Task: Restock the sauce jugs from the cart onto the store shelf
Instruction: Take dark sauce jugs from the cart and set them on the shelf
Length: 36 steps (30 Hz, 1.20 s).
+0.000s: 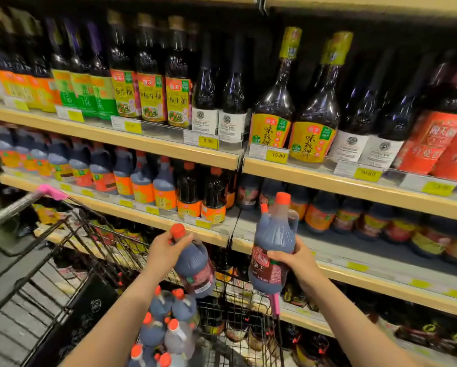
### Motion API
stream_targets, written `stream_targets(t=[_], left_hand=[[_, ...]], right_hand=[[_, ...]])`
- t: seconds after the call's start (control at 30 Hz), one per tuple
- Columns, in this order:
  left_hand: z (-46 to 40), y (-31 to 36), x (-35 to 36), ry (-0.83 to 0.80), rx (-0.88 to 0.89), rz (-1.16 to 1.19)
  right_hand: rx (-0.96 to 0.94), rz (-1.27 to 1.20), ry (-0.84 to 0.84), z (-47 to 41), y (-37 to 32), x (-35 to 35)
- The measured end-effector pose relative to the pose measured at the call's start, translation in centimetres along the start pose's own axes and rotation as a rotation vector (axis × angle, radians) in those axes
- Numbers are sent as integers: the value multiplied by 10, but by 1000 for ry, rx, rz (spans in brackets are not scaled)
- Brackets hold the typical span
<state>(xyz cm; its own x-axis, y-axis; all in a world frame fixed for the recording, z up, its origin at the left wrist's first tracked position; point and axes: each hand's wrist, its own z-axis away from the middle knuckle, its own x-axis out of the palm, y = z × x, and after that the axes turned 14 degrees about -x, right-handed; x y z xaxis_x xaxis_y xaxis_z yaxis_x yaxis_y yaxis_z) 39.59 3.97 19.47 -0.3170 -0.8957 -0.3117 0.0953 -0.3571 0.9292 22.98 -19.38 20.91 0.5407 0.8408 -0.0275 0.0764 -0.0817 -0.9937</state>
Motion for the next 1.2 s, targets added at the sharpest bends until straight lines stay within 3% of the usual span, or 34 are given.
stream_targets(t=[0.37, 0.63, 0.93, 1.2], left_hand=[[-49, -15, -11, 42, -22, -55], [-107, -21, -12, 123, -16, -104], [-122, -38, 1, 123, 23, -133], [-119, -38, 2, 105, 63, -134]], right_hand=[[-174, 137, -16, -101, 26, 43], [-252, 244, 109, -156, 61, 69], [-332, 235, 146, -157, 67, 74], [-400, 379, 99, -154, 64, 62]])
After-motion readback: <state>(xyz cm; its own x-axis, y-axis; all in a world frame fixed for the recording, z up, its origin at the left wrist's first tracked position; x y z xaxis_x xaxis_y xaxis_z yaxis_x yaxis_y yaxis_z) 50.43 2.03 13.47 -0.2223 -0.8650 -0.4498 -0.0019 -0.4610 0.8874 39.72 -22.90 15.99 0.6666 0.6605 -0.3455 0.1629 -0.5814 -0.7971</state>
